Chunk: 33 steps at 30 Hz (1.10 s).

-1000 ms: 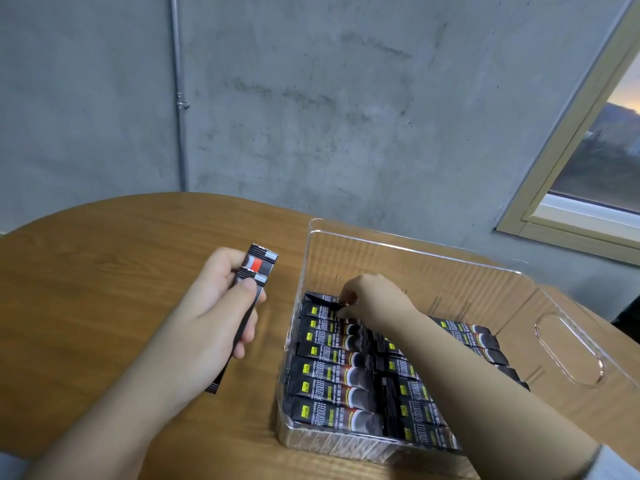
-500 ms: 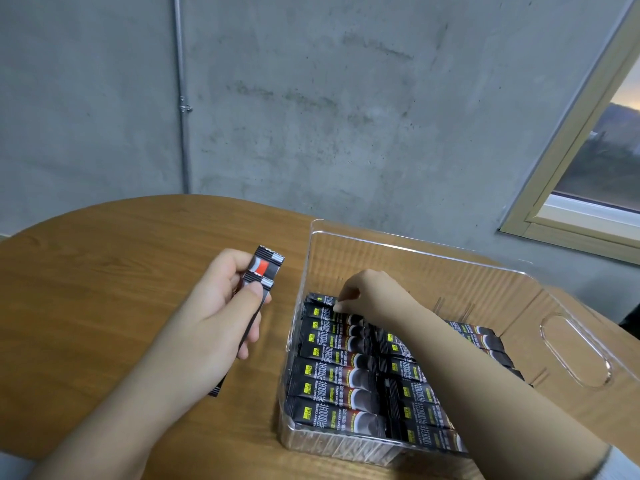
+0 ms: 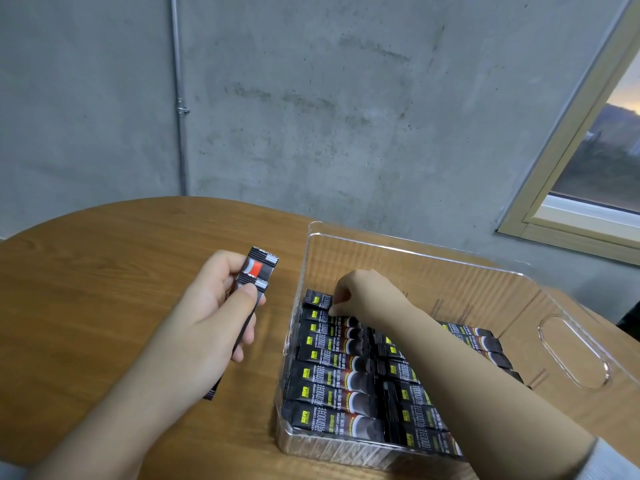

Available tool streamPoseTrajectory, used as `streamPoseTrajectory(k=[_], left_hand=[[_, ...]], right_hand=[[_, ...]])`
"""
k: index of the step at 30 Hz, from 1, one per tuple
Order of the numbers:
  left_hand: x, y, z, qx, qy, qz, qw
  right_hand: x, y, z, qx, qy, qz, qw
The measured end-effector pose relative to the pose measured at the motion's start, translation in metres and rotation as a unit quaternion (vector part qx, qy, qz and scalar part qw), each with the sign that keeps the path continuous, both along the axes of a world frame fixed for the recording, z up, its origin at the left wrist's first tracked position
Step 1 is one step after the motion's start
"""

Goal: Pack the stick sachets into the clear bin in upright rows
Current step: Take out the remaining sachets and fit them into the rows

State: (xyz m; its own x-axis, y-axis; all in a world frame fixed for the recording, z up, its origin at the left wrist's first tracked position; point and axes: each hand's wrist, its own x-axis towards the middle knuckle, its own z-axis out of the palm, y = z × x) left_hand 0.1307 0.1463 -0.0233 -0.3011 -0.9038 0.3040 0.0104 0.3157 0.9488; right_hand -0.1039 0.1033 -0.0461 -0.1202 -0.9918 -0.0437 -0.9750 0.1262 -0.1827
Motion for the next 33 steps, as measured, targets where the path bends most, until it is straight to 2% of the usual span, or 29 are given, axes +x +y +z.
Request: streamPoseTrajectory(k=[5,12,18,24,27,30,33], left_hand=[[-0.001,0.000,0.000,0.009,0.013,-0.014,1.000],[0.000,-0.001,-0.003,0.008,0.007,-0.004,1.000],[0.001,0.000,-0.002,0.010,0.015,-0.014,1.000],[0.001,0.000,-0.002,0.002,0.005,-0.005,1.000],[0.001,0.002,0.002,-0.011,0.007,-0.011,1.000],[0.001,0.002,0.004,-0.003,0.011,-0.019,1.000],[-0.002,0.002,0.008,0.011,0.021,0.006,1.000]], right_hand=[[0.002,0.003,-0.005,-0.014,0.094,0.041,0.995],[0.004,0.003,0.003,-0.085,0.128,0.046,0.987],[0.000,-0.003,-0.014,-0.066,0.168,0.052,0.982],[-0.005,-0.008,-0.020,-0.019,0.125,0.064,0.990],[-0.001,0.004,-0.008,-0.056,0.080,0.070,0.993],[0.014,0.026,0.015,-0.141,-0.027,0.091,0.985],[0.031,0.050,0.034,-0.199,-0.194,0.085,0.957]])
